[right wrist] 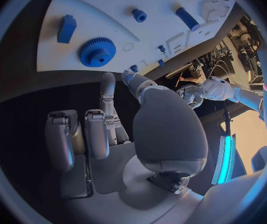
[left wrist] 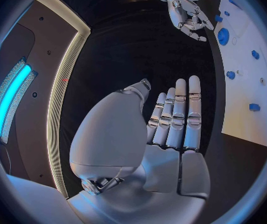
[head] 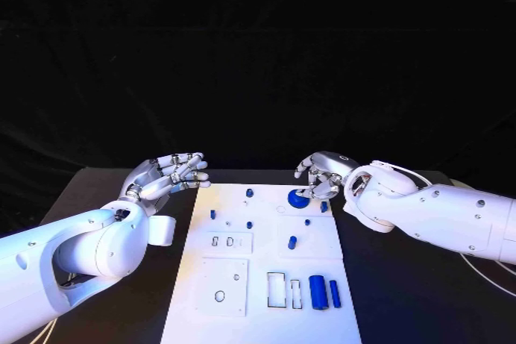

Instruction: Assemble the parts on the task board

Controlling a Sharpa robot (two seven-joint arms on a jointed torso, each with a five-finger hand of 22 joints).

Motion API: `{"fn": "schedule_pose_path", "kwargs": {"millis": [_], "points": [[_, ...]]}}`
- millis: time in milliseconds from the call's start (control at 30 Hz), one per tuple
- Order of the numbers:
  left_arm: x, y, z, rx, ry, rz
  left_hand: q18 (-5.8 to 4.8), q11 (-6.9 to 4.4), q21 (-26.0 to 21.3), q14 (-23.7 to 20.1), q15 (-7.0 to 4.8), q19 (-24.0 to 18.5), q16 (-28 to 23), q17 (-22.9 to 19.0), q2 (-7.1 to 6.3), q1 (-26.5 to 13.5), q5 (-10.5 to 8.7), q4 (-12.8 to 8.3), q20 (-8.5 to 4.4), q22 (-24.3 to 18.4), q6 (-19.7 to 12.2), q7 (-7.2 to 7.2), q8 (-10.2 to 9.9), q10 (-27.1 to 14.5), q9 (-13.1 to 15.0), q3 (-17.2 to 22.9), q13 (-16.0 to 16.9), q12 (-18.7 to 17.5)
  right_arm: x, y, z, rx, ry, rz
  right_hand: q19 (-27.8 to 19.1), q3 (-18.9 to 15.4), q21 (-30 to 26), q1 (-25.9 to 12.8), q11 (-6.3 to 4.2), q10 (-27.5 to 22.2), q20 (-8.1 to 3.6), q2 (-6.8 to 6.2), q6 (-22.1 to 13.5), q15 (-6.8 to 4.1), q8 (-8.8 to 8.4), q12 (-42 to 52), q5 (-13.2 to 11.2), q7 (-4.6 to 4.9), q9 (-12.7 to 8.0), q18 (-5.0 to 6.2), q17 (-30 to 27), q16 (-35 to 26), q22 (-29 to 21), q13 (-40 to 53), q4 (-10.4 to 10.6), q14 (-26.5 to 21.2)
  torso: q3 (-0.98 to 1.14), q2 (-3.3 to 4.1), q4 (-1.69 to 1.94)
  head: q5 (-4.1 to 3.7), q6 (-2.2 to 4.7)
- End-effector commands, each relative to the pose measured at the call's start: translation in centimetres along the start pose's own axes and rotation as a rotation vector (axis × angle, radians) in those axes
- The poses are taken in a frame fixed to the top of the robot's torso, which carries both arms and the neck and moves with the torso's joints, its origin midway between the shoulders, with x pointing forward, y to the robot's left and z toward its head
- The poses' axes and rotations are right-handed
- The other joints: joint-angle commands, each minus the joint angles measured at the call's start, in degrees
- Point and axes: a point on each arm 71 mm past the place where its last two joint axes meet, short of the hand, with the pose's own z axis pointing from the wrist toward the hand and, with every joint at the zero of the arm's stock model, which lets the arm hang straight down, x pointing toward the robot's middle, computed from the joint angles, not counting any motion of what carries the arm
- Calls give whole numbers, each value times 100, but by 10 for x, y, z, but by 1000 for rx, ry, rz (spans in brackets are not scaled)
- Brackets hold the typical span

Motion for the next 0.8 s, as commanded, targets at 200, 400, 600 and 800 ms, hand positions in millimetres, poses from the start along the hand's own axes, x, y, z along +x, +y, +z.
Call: {"fn": "schedule_pose_path", "kwargs": {"millis": [200, 400, 600, 800], "points": [[3, -2, 0, 6, 28, -8, 63, 19, 34, -36, 3, 17, 2, 9, -10, 52, -19, 5, -11, 9, -9, 109, -30, 16, -9, 36, -7, -37, 12, -10, -3, 103, 151, 83, 464, -755, 153, 295, 104, 49, 48, 241, -457, 93, 612, 4473, 101, 70, 440, -117, 692, 297, 1328, 4394, 433, 446, -9, -8, 21, -34, -46], [4, -2, 0, 5, 30, -9, 63, 19, 34, -36, 3, 17, 2, 9, -10, 52, -19, 5, -11, 9, -9, 109, -30, 16, -9, 36, -7, -37, 18, -12, 1, 114, 160, 76, 465, -820, 153, 378, 136, -31, 73, 262, -577, 107, 646, 4483, 134, 100, 462, -118, 722, 312, 1331, 4403, 496, 449, -15, -7, 26, -25, -67], [3, -2, 0, 5, 30, -9, 63, 19, 34, -36, 3, 17, 2, 9, -10, 52, -19, 5, -11, 9, -9, 109, -30, 16, -9, 36, -7, -37, 23, -13, 4, 124, 165, 67, 477, -827, 164, 447, 143, -10, 84, 292, -605, 116, 691, 4555, 180, 108, 483, -122, 762, 329, 1348, 4473, 525, 456, -18, -8, 25, -18, -85], [3, -2, 0, 4, 29, -9, 63, 19, 34, -36, 3, 17, 2, 9, -10, 52, -19, 5, -11, 9, -9, 109, -30, 16, -9, 36, -7, -37, 26, -16, 7, 134, 171, 54, 485, -799, 171, 522, 146, 0, 90, 314, -613, 120, 735, 4601, 245, 110, 500, -125, 785, 341, 1359, 4518, 532, 460, -18, -13, 25, -12, -109]]}}
